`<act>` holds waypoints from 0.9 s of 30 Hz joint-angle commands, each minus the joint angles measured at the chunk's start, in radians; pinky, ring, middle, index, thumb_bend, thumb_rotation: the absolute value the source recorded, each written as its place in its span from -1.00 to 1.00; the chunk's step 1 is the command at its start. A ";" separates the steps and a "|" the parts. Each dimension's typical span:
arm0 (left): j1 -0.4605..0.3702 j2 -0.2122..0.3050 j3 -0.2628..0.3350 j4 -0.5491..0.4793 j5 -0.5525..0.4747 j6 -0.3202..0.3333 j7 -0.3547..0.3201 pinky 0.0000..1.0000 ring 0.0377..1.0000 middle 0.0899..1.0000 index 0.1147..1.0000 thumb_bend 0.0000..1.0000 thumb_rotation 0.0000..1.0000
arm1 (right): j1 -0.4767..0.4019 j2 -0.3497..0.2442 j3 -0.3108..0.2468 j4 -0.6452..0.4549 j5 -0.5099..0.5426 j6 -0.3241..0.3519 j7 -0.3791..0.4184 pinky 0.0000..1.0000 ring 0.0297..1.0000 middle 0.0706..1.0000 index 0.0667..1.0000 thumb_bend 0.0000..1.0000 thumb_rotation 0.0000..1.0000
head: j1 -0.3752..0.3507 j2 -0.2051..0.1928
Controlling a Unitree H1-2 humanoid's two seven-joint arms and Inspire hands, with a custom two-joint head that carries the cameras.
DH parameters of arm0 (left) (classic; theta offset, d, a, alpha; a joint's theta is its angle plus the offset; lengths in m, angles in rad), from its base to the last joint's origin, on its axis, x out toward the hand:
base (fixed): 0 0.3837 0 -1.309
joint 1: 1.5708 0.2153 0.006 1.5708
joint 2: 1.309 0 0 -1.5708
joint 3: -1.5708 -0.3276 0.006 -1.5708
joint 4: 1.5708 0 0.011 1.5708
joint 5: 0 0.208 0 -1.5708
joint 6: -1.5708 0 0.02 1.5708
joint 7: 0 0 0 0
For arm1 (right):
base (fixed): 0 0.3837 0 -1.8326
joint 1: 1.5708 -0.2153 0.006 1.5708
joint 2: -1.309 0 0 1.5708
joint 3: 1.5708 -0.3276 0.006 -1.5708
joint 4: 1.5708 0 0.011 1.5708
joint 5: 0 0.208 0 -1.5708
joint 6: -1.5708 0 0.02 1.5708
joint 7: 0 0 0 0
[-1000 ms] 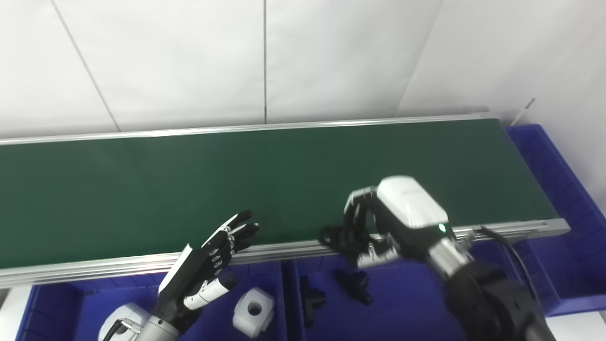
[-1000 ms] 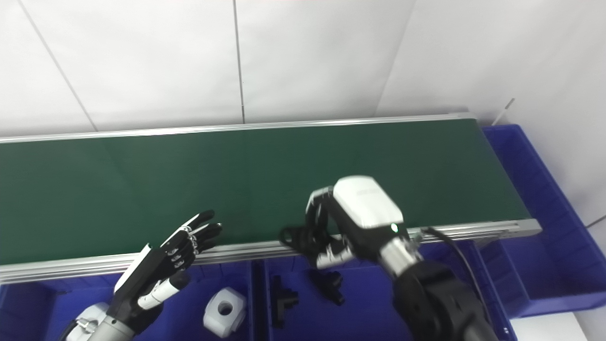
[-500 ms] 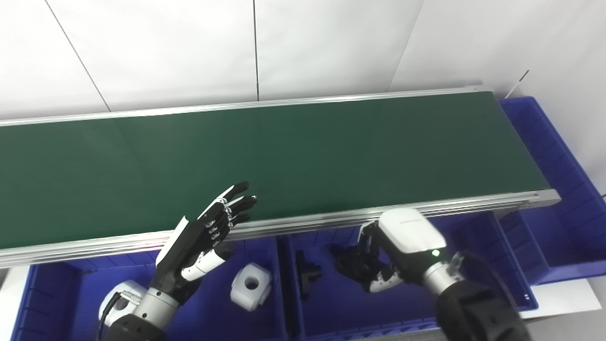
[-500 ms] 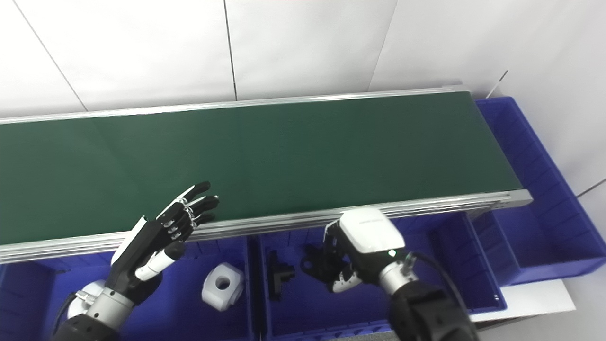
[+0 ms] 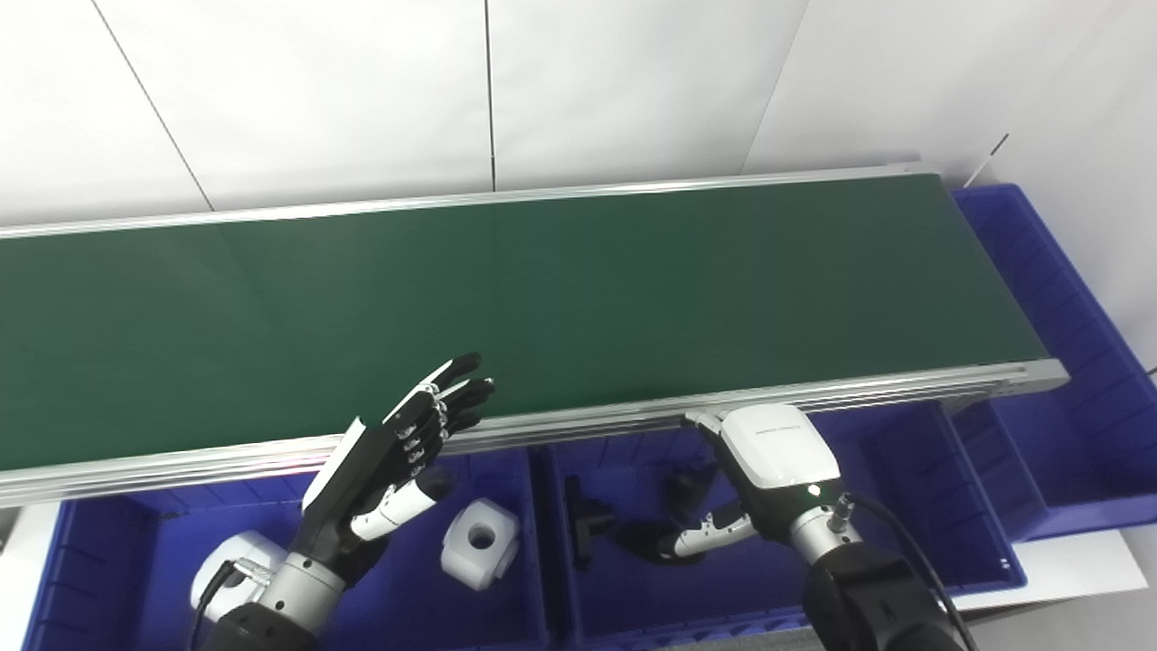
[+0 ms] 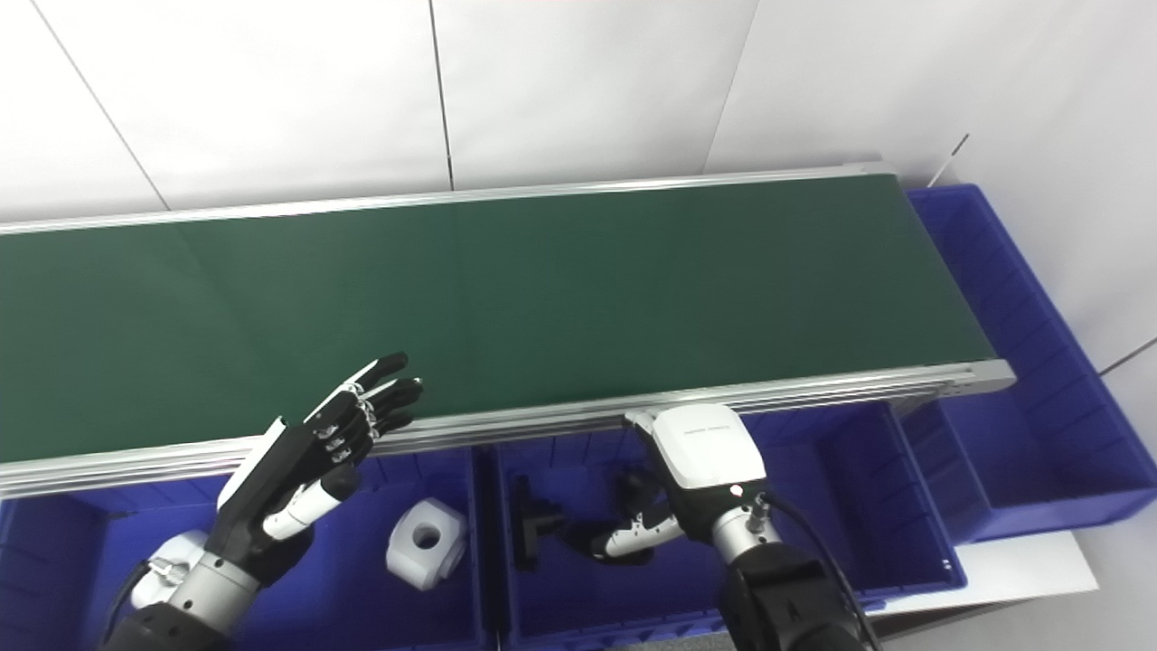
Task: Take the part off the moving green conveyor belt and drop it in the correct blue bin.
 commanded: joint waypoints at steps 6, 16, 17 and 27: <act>-0.011 -0.006 -0.004 -0.016 0.004 -0.034 0.000 0.79 0.83 0.73 0.81 0.58 0.37 | -0.003 -0.005 -0.010 -0.008 0.023 -0.027 -0.036 0.84 0.83 0.88 0.78 1.00 0.48 | 0.015 -0.010; 0.000 -0.017 -0.015 0.025 0.006 -0.049 -0.003 0.78 0.82 0.71 0.80 0.57 0.31 | 0.019 0.115 -0.112 -0.090 0.866 -0.160 -0.132 0.22 0.42 0.53 0.55 0.74 0.51 | 0.117 -0.058; 0.001 -0.019 -0.018 0.033 0.013 -0.054 -0.002 0.77 0.81 0.71 0.80 0.57 0.31 | 0.015 0.155 -0.115 -0.099 0.970 -0.159 -0.129 0.20 0.40 0.51 0.53 0.71 0.50 | 0.136 -0.074; 0.012 -0.031 -0.038 0.119 0.051 -0.109 0.000 0.78 0.80 0.71 0.80 0.53 0.28 | -0.035 0.372 -0.152 0.271 1.373 -0.461 -0.146 0.25 0.33 0.43 0.45 0.58 0.47 | 0.197 -0.162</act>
